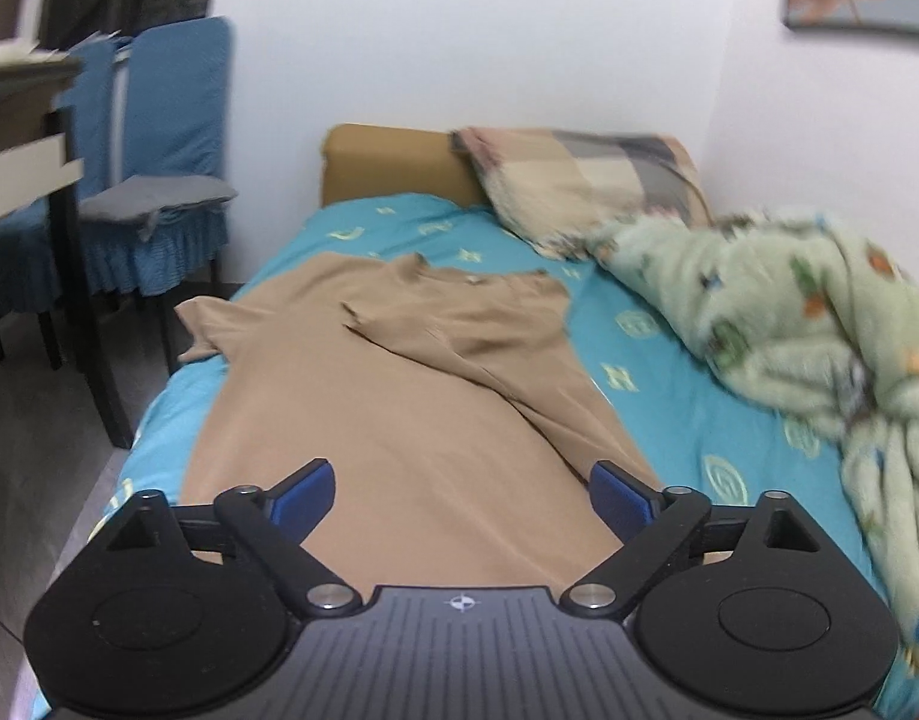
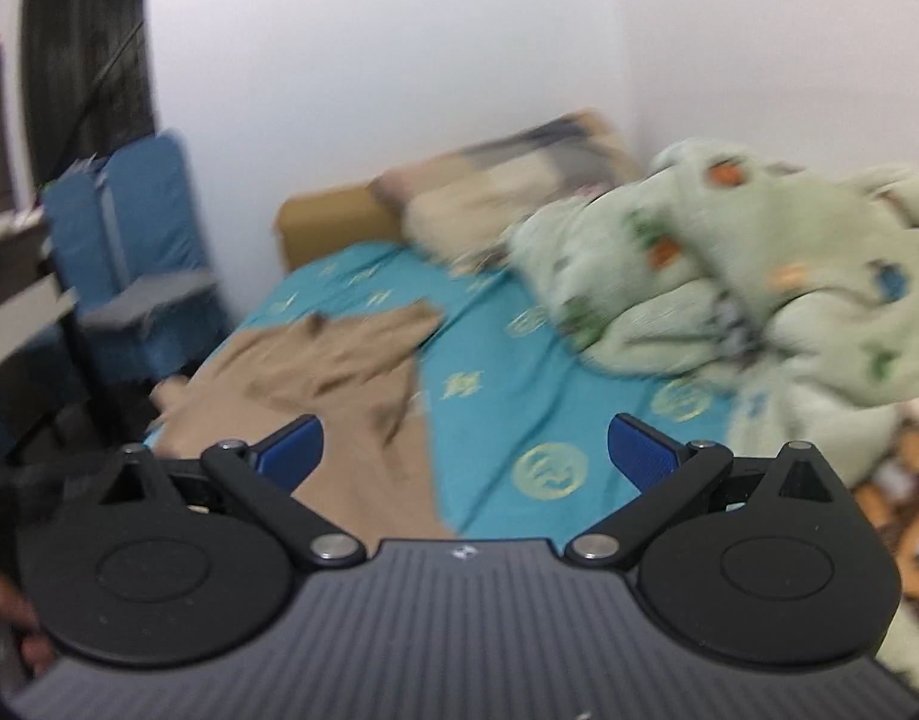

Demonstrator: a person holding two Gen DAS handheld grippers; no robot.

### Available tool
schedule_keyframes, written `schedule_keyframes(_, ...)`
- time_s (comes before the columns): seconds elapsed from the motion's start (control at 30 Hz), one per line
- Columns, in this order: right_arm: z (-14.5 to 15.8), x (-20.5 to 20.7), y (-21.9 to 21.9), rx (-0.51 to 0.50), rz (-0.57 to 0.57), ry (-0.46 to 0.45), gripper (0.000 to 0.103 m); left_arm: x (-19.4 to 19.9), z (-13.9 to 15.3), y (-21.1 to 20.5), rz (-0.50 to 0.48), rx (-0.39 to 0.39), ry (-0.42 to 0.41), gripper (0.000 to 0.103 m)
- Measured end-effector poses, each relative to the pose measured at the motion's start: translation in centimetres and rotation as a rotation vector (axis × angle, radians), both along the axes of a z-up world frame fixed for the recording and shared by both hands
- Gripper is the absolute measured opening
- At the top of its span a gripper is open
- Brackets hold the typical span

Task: Fold clothes
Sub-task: 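Grasp the opposite shirt side with the left gripper and fold it over the middle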

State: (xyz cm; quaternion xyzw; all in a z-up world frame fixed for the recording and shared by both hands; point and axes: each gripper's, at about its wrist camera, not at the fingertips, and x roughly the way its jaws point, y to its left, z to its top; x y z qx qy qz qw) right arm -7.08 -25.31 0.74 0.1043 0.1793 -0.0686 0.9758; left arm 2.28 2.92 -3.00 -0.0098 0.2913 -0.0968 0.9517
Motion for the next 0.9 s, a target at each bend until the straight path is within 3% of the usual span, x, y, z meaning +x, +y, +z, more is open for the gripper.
schedule_keyframes(0.2,0.3,-2.0,-5.9,0.055,-0.092,-0.062,0.103,-1.5,-1.2,-5.9,-0.138,0.022,0.064,0.078)
schedule_keyframes(0.33,-1.2,-1.8,-8.5,0.136,-0.124,-0.035,0.103,-2.5,-2.6,-11.1,-0.259,0.027,0.099,0.074)
schedule_keyframes(0.43,-2.2,-1.5,-10.0,0.184,-0.146,-0.036,0.103,-3.0,-4.5,-14.8,-0.349,0.028,0.119,0.062)
schedule_keyframes(0.63,-4.1,-1.0,-12.0,0.283,-0.166,-0.012,0.103,-3.7,-8.6,-21.7,-0.521,0.031,0.159,0.061)
schedule_keyframes(0.77,-5.0,-0.5,-12.6,0.316,-0.174,0.013,0.103,-3.7,-11.4,-24.4,-0.539,0.109,0.188,0.061)
schedule_keyframes(0.83,-5.3,-0.3,-12.7,0.321,-0.179,0.019,0.103,-3.5,-12.2,-24.7,-0.524,0.125,0.184,0.053)
schedule_keyframes(0.87,-5.4,-0.2,-12.8,0.323,-0.182,0.023,0.103,-3.5,-12.4,-24.7,-0.517,0.130,0.178,0.041)
schedule_keyframes(0.9,-5.6,-0.1,-12.9,0.325,-0.185,0.026,0.103,-3.4,-12.7,-24.7,-0.509,0.135,0.173,0.023)
